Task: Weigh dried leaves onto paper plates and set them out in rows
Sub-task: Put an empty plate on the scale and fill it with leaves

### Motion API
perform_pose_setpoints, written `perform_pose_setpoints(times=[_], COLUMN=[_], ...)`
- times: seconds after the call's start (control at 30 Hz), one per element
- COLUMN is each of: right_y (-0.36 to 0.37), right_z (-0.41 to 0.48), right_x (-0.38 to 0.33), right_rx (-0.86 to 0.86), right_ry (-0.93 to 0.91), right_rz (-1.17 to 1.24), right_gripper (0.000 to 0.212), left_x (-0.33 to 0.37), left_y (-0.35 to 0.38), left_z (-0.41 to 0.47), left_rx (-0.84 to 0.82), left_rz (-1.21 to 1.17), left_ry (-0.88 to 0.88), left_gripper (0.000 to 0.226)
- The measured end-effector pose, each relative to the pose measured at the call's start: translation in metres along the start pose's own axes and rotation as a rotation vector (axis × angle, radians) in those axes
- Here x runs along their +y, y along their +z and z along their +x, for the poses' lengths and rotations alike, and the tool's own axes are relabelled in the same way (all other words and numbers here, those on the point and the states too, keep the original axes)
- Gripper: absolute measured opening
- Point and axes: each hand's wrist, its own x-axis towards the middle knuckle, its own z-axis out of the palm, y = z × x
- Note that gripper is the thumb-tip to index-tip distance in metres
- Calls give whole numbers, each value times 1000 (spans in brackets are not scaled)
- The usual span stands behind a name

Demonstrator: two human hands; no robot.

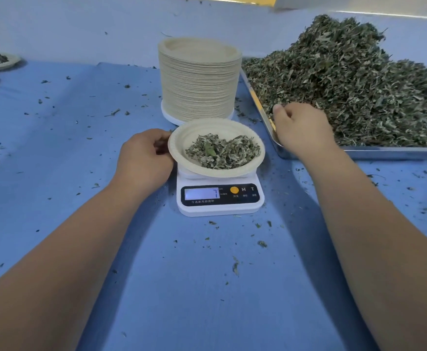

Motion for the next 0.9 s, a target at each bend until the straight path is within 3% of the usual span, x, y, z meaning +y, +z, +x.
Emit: perform_pose_setpoints(times=[0.17, 0.27, 0.33, 0.43, 0.67, 0.8, 0.9], right_y=[-9, -12, -13, -11, -5, -2, 0], right_z=[-32, -57, -66, -70, -76, -81, -87], right_x=[-18, -23, -20, -17, -26, -33, -42], right_rx=[17, 5, 45, 24, -96, -116, -82], right_ry=[-210, -347, -385, -339, -241, -220, -236], right_rz=[97, 113, -6, -167, -19, 100, 147], right_gripper=[37, 30, 32, 32, 20, 12, 7], left_x=[0, 2, 9, 26, 38, 38, 43], left_y=[-4, -5, -5, -5, 5, 9, 10], left_z=[2, 3, -1, -6, -17, -16, -18], left_rx=[64, 79, 92, 81, -112, -101, 34], left_rz=[-220, -329, -377, -455, -399, -473, -634], left_ry=[-123, -202, -222, -277, -253, -268, -346], left_gripper=[50, 35, 27, 31, 62, 56, 44])
